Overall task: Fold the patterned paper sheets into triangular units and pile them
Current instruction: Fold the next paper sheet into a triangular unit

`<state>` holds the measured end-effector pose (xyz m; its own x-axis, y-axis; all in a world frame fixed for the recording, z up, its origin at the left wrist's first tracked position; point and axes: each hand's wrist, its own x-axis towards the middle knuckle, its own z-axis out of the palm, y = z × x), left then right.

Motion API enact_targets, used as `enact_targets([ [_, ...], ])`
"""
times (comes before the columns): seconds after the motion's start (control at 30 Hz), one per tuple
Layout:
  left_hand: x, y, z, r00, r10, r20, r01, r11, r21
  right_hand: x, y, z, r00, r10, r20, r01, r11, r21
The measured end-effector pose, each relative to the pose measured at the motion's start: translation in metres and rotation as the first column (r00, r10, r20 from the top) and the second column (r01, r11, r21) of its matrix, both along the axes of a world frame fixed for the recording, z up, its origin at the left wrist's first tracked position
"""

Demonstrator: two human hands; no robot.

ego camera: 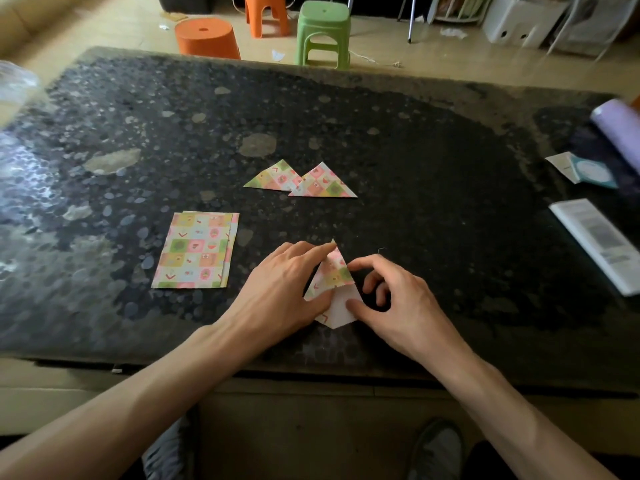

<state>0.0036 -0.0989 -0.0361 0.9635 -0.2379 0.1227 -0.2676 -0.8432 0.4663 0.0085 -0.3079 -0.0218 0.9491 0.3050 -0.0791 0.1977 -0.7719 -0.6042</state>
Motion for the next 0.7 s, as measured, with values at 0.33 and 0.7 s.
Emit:
enact_targets([
  [0.33, 0.006, 0.023, 0.002, 0.990, -0.016, 0.142, 0.003, 0.996, 0.085, -0.005, 0.001, 0.000, 0.971, 0.201, 0.129, -0.192, 0.978, -0.077],
  [0.7, 0.007, 0.043, 0.003, 0.954, -0.283, 0.098, 0.275, 0.957, 0.089, -0.006, 0.002, -0.003, 0.900, 0.386, 0.205, -0.380, 0.922, -0.067],
])
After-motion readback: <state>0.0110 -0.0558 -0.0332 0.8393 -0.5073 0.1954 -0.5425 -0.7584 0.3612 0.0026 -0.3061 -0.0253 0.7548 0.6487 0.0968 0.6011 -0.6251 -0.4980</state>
